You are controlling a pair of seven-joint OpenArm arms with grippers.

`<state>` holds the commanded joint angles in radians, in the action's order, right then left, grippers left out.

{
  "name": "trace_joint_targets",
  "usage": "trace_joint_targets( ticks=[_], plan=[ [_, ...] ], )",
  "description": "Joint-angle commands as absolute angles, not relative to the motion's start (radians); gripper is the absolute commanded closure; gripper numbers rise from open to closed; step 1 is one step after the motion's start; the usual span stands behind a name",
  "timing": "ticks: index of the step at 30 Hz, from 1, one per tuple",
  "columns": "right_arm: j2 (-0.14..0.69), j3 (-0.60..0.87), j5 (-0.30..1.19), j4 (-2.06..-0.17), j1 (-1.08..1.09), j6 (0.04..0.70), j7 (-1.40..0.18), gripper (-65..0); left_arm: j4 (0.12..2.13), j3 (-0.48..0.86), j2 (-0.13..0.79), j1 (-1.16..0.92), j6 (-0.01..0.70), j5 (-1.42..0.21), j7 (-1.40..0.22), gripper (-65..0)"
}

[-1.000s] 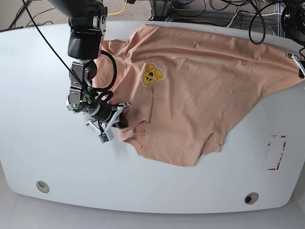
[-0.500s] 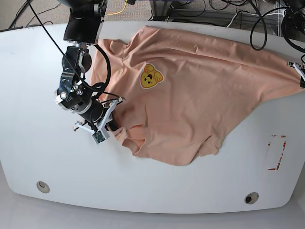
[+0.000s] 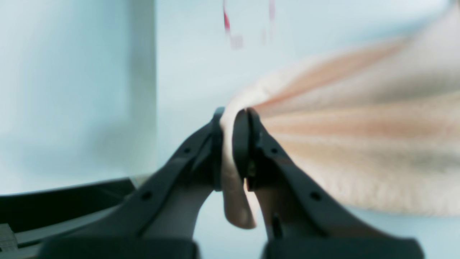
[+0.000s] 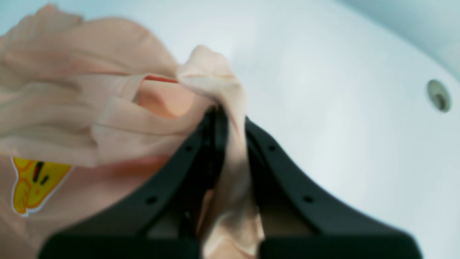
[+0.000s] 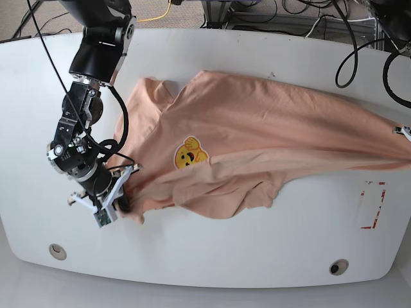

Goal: Layout the t-shirt on the table in an organized manner, then fold the t-shirt properly
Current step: 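Lift the shirt with both grippers and lay it back down spread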

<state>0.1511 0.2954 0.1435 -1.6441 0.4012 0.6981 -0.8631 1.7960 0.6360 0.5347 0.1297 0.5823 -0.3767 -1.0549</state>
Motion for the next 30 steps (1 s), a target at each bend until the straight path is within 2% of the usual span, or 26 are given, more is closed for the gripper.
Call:
trace_joint_targets(
  ticks=[10,15,19,22,25,30],
  plan=[
    [0.199,0.292,0.145,-1.535,0.648,0.698,-0.865,0.0,1.814,0.59,0.535,0.529,0.578,-0.377,-1.102,0.0],
    [0.214,0.292,0.143,-1.484,0.837,0.698,-0.892,0.0,1.808,0.483,0.55,0.822,0.568,-0.375,-1.167,0.0],
    [0.242,0.291,0.143,-1.431,1.012,0.698,-0.935,0.0,1.791,0.363,0.553,1.021,0.507,-0.377,-1.168,0.0],
    [0.245,0.291,0.145,-1.411,1.106,0.698,-0.96,0.0,1.75,0.308,0.553,1.144,0.504,-0.378,-1.168,0.0],
    [0.266,0.292,0.148,-1.415,1.139,0.698,-0.989,0.0,1.696,0.272,0.553,1.224,0.504,-0.378,-1.17,0.0],
    [0.285,0.298,0.148,-1.494,1.096,0.698,-1.032,0.0,1.656,0.248,0.553,1.242,0.504,-0.384,-1.17,0.0]
  ],
)
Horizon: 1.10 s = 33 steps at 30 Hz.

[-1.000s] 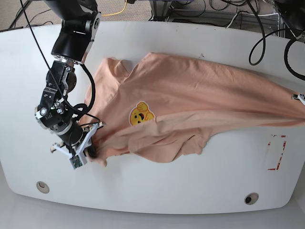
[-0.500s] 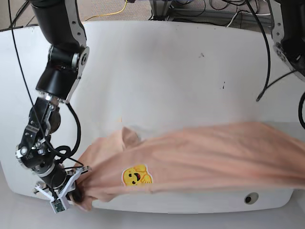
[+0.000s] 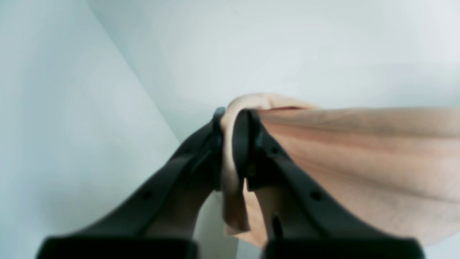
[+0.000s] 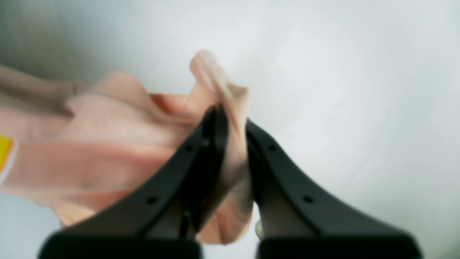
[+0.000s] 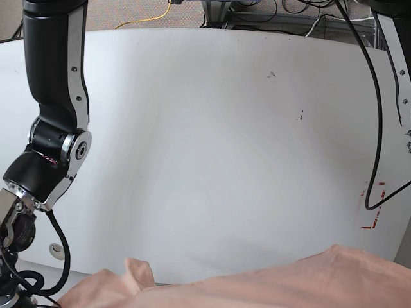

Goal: Layout the t-shirt on the table in an organized manner, then fold the t-shirt properly
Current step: 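Lift the shirt with both grippers and lay it back down spread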

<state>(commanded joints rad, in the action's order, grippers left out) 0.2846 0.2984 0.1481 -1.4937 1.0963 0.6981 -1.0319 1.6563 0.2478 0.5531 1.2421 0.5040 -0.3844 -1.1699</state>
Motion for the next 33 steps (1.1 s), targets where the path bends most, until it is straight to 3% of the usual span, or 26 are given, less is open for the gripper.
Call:
trace_joint_targets(
  ticks=[10,13,22,33],
  plan=[
    [0.275,0.32,0.148,-1.761,0.676,0.698,-1.035,0.0,1.67,0.315,0.555,0.952,0.507,-0.386,-1.164,0.0],
    [0.219,0.358,0.148,-1.813,0.524,0.698,-1.015,0.0,1.681,0.366,0.555,0.803,0.507,-0.386,-1.164,0.0],
    [0.145,0.417,0.148,-1.834,0.2,0.698,-0.894,0.0,1.794,0.486,0.527,0.39,0.613,-0.386,-1.164,0.0],
    [0.119,0.417,0.148,-1.836,-0.028,0.698,-0.828,0.0,1.811,0.634,0.461,0.027,0.638,-0.38,-1.136,0.0]
  ],
)
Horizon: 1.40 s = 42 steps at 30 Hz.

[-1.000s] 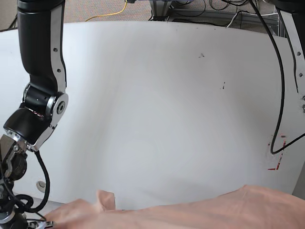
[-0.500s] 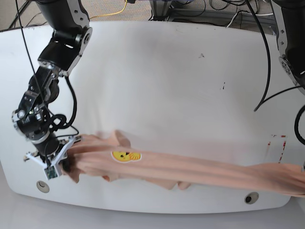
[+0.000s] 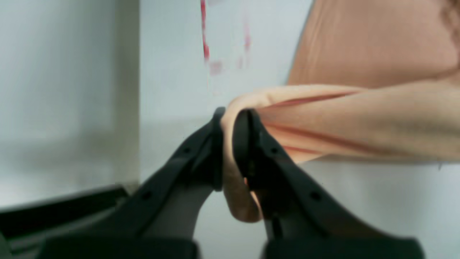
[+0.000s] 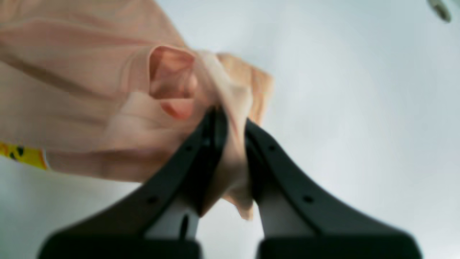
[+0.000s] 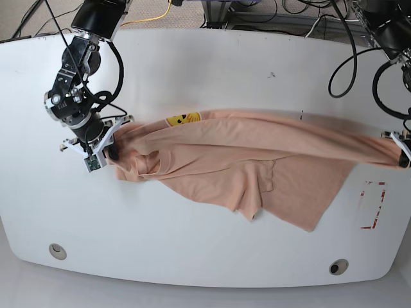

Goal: Layout the t-shirt on the table in an organized manner, then fold the t-shirt properly
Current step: 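Lift the shirt with both grippers and lay it back down spread, then release with the right gripper and regrasp the shirt's sleeve edge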

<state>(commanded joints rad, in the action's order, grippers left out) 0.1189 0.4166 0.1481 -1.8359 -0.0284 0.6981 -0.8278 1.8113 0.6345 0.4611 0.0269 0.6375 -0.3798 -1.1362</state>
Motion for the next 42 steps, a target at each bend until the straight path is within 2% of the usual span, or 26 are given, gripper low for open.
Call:
trace_joint_targets(
  ticks=[5,13,16,23,24,26,28,33,42],
  plan=[
    [0.091,0.417,0.148,-1.836,-0.097,0.698,-0.828,0.0,1.811,0.645,0.456,-0.105,0.638,-0.38,-1.07,0.0],
    [0.088,0.417,0.145,-1.837,-0.189,0.698,-0.832,-1.7,1.811,0.648,0.458,-0.219,0.638,-0.38,-1.067,0.0],
    [0.087,0.417,0.145,-1.837,-0.216,0.698,-0.832,-11.4,1.811,0.648,0.46,-0.237,0.638,-0.38,-1.067,0.0],
    [0.084,0.418,0.147,-1.9,-0.28,0.698,-0.834,-50.7,1.811,0.65,0.464,-0.272,0.639,-0.378,-1.067,0.0],
    [0.084,0.418,0.147,-1.906,-0.283,0.698,-0.834,-52.8,1.811,0.65,0.464,-0.272,0.639,-0.378,-1.067,0.0],
    [0.084,0.418,0.147,-1.937,-0.3,0.698,-0.835,-61.0,1.811,0.65,0.464,-0.275,0.639,-0.378,-1.067,0.0],
    [0.084,0.418,0.147,-1.971,-0.312,0.698,-0.835,-65.0,1.811,0.65,0.464,-0.291,0.639,-0.378,-1.067,0.0],
    [0.084,0.417,0.147,-2.009,-0.297,0.698,-0.834,-65.0,1.811,0.65,0.463,-0.292,0.639,-0.378,-1.067,0.0],
    [0.085,0.409,0.148,-1.968,-0.101,0.698,-0.834,-65.0,1.811,0.65,0.461,-0.292,0.639,-0.378,-1.067,0.0]
  ],
)
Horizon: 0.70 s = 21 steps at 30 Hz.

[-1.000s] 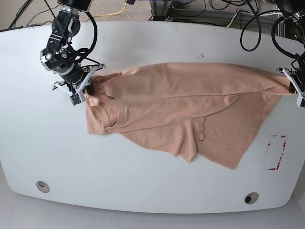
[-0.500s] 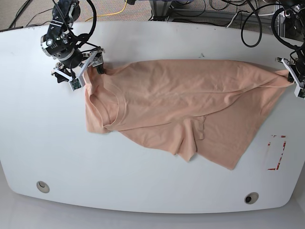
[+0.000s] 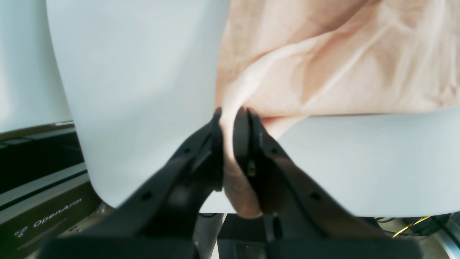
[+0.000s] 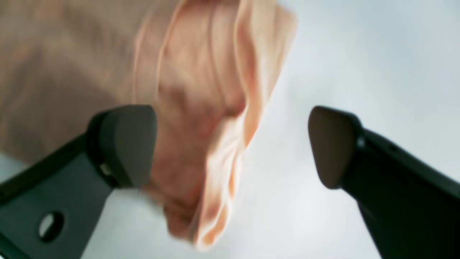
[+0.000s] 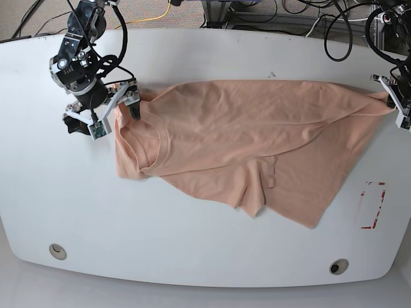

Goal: Layout the t-shirt on the table in an organized manner, then fold the t-shirt properly
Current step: 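Release with the right gripper and regrasp the shirt's sleeve edge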

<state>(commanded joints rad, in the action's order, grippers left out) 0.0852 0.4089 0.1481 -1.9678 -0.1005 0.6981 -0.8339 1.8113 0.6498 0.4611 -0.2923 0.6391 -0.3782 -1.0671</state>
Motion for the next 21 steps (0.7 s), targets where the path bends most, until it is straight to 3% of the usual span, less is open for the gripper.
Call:
trace_joint_targets(
  ticks=[21],
  plan=[
    [0.093,0.341,0.145,-1.322,0.384,0.698,-0.803,-65.0,1.816,0.645,0.458,-0.286,0.638,-0.378,-1.067,0.0]
  ],
)
